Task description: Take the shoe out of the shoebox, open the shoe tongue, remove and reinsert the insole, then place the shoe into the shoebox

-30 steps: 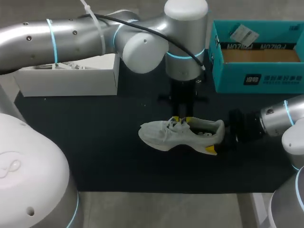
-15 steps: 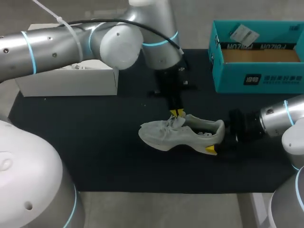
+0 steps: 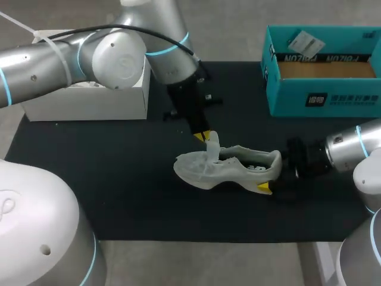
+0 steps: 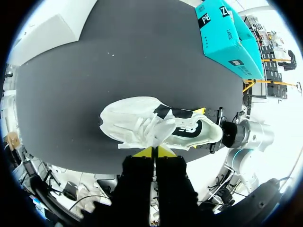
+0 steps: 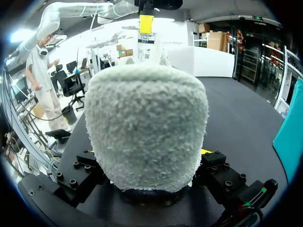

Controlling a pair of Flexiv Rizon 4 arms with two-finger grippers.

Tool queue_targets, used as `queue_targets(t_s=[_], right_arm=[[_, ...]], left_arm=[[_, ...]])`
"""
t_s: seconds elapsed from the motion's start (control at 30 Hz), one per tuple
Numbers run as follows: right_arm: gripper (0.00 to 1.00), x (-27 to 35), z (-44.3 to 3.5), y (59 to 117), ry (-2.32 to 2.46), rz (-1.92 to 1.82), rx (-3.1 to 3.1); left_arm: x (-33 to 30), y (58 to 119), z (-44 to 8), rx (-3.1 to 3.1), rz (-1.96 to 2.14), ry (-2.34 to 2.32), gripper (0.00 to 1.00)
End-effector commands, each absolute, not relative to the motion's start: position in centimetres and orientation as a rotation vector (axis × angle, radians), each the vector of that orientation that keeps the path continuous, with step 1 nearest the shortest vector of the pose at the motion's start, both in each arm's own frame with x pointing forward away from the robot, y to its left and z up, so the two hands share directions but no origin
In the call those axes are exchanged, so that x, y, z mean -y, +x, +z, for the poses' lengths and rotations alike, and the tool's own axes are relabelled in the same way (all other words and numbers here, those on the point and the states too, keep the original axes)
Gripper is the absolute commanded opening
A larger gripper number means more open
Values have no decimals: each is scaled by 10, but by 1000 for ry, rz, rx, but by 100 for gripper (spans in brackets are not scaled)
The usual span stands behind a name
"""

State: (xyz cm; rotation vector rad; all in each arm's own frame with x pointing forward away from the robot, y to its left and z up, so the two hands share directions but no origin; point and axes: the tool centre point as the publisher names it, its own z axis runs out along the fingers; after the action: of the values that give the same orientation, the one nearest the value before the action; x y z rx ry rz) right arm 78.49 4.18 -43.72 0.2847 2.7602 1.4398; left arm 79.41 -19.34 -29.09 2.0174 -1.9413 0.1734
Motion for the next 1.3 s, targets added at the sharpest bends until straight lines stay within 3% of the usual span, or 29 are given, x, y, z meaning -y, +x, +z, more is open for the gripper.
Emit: queue_targets(t_s=[0.03, 0.37, 0.57, 0.6, 0.67, 0.9, 1.1, 1.3], right_arm=[[0, -46, -444, 785, 287, 1436, -2761], [0, -46, -444, 785, 287, 1436, -2761], [0, -46, -444, 785, 287, 1436, -2761], [0, -46, -444, 785, 287, 1436, -2761], [0, -46, -444, 785, 287, 1436, -2761], [0, -46, -444, 785, 287, 1436, -2761], [0, -46, -444, 785, 287, 1436, -2761], [0, -46, -444, 785, 287, 1436, -2761]], left_arm=[[179, 794, -304, 1903, 187, 2034, 0], [157, 803, -343, 1964, 43, 2171, 0], [160, 800, -336, 2070, 81, 2051, 0], [162, 798, -327, 2093, 144, 1986, 40], [165, 797, -315, 2120, 210, 1890, 100], [174, 797, -278, 2408, 292, 1182, 100], [177, 788, -250, 2767, 202, 156, 100], [195, 782, -223, 2873, 57, -94, 100]])
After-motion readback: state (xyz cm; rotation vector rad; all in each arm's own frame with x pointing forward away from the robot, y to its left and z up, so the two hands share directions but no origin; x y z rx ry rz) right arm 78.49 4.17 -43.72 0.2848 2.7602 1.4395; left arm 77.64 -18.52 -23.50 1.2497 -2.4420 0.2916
